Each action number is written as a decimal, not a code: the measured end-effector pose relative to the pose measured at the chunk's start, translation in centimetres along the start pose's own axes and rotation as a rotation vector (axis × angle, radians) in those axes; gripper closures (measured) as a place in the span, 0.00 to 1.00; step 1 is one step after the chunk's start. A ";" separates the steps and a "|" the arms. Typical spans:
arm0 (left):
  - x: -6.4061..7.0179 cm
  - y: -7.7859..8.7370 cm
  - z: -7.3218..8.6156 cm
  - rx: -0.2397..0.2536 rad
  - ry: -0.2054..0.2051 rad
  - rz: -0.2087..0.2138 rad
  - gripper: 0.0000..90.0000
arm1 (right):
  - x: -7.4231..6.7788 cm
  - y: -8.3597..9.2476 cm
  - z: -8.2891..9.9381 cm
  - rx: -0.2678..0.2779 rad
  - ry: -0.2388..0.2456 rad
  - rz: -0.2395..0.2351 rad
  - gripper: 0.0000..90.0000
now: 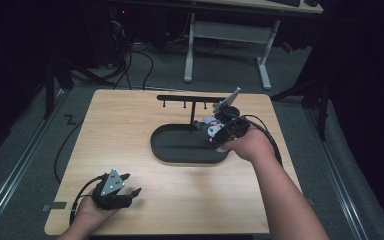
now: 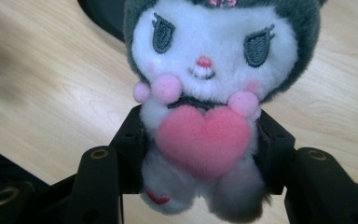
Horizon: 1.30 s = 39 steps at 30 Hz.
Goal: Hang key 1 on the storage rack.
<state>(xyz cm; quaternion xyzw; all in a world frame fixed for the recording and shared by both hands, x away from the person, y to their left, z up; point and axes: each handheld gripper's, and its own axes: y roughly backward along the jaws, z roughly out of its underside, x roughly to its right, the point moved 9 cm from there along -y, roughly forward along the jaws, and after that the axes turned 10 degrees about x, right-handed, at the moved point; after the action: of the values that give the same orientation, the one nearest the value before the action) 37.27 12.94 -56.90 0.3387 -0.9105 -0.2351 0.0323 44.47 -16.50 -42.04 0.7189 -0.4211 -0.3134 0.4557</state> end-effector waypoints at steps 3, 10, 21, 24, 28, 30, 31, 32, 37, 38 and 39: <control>0.0 0.0 0.0 -0.001 0.001 0.002 0.39 | 0.0 0.0 -0.7 0.001 0.004 0.000 0.53; -0.1 0.1 0.0 0.000 0.001 0.002 0.39 | -0.1 0.4 -2.0 0.014 -0.003 0.008 0.53; -0.1 0.2 0.0 -0.001 -0.001 0.005 0.39 | 0.2 1.0 -3.8 0.039 -0.003 0.021 0.53; -0.1 0.2 0.1 -0.001 0.003 0.006 0.39 | 0.4 1.2 -4.3 0.042 -0.009 0.034 0.53; -0.1 0.3 0.1 -0.002 0.002 0.006 0.39 | 0.7 1.4 -4.9 0.057 -0.009 0.042 0.53; -0.1 0.3 0.1 -0.002 0.003 0.007 0.39 | 0.8 1.7 -5.3 0.072 -0.012 0.040 0.53; -0.1 0.3 0.1 -0.002 0.003 0.007 0.39 | 0.8 1.8 -5.5 0.081 -0.022 0.036 0.53; -0.1 0.3 0.1 -0.003 0.003 0.008 0.39 | 0.8 1.9 -5.7 0.094 -0.028 0.034 0.53; -0.1 0.3 0.1 -0.005 -0.001 0.009 0.39 | 1.1 1.6 -6.1 0.102 -0.030 0.046 0.53; -0.1 0.3 0.1 -0.005 -0.002 0.008 0.39 | 1.3 1.0 -5.9 0.094 -0.033 0.055 0.53; -0.1 0.3 0.1 -0.003 0.002 0.008 0.39 | 1.5 0.8 -5.6 0.086 -0.038 0.057 0.53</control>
<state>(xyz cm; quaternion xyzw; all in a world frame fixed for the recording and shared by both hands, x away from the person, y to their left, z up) 37.13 13.24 -56.84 0.3352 -0.9114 -0.2361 0.0346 49.55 -15.80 -39.24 0.7193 -0.4631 -0.2956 0.4251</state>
